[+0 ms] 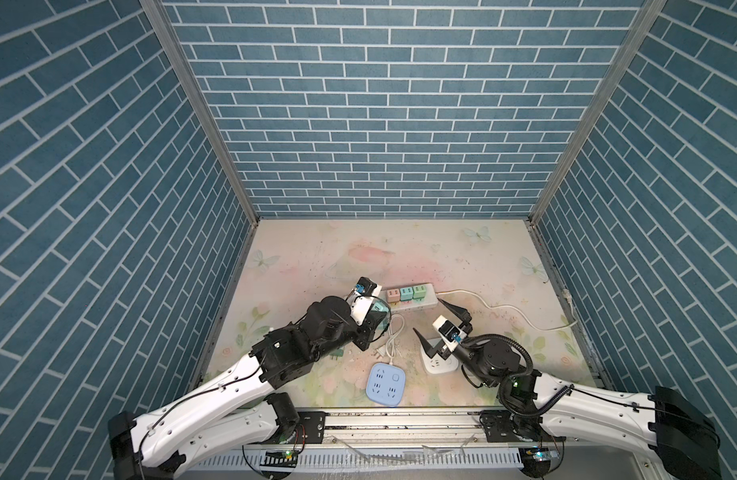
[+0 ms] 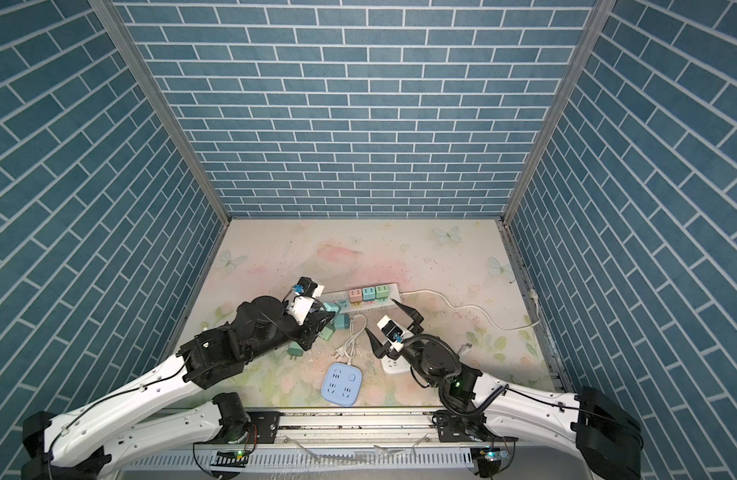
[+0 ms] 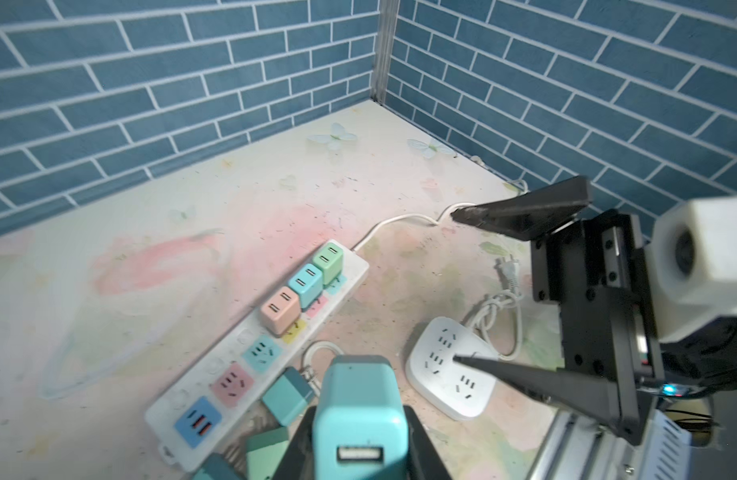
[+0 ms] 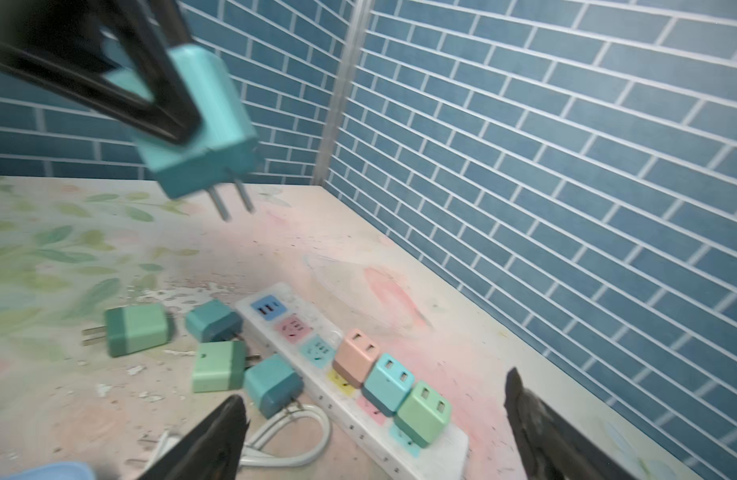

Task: Insert the plug
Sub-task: 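Open the right gripper and withdraw it while the left gripper holds the adapter, then carry the light teal adapter with the left gripper over the strip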

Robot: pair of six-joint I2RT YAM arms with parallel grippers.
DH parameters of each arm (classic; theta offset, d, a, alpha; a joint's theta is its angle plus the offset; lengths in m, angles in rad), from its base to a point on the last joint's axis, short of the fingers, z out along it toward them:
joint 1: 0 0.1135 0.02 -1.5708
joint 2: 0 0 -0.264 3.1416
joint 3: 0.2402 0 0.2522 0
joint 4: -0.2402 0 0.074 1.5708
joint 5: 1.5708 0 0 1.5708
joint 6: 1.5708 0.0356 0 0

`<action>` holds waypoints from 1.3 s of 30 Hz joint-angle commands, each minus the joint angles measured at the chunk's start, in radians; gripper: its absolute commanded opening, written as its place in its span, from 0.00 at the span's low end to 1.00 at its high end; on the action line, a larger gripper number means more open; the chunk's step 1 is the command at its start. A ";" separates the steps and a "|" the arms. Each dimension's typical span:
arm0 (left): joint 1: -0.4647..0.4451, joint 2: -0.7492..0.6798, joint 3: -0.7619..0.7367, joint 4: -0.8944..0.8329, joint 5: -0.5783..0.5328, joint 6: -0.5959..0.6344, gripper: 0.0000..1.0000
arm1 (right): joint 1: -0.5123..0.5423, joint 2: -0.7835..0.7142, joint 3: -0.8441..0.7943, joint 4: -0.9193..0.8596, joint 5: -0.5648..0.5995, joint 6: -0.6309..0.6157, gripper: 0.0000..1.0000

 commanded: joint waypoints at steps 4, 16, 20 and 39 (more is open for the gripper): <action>-0.003 -0.016 -0.042 -0.036 -0.224 0.224 0.00 | -0.131 0.056 0.060 -0.080 0.281 0.071 0.99; -0.004 0.132 0.023 -0.037 -0.119 0.433 0.00 | -0.370 0.107 0.025 -0.081 0.217 0.248 0.99; -0.002 0.176 0.052 -0.033 -0.109 0.551 0.00 | -0.418 0.056 0.004 -0.104 0.187 0.298 0.99; 0.222 0.438 0.398 -0.197 0.048 0.746 0.00 | -0.427 -0.031 0.014 -0.233 0.264 0.347 0.91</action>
